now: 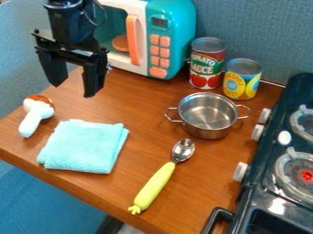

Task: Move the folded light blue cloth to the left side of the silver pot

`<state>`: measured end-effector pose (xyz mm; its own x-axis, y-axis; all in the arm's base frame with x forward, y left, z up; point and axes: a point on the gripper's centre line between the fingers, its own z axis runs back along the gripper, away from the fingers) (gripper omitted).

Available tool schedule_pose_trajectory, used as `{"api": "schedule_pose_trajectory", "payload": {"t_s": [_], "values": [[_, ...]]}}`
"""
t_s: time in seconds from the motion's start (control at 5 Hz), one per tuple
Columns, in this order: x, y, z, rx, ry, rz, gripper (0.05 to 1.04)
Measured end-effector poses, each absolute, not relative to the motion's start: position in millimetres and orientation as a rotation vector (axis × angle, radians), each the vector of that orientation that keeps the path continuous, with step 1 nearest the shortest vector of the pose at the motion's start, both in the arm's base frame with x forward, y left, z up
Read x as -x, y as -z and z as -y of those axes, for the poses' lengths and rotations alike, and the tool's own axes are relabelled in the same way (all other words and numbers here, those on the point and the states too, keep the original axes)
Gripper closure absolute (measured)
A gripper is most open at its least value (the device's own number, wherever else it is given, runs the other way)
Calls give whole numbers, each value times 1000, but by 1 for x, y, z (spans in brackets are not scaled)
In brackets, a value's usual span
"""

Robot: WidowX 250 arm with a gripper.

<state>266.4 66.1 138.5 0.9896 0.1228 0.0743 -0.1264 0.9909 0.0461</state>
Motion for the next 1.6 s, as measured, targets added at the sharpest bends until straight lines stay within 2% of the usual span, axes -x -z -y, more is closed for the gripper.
{"api": "schedule_pose_trajectory", "payload": {"t_s": [0.2,0.4,0.6,0.8,1.0,1.4,1.6], "values": [[-265,-132,-66,-46,-128,50,79],[-259,-109,-79,-46,-125,13,79],[-253,-83,-93,-40,-139,-84,79],[-250,-65,-99,-66,-163,-151,79],[-241,-40,-95,-29,-174,-259,79],[-233,-12,-87,-12,-247,-480,80],[-249,-11,-80,-38,-186,-467,83]]}}
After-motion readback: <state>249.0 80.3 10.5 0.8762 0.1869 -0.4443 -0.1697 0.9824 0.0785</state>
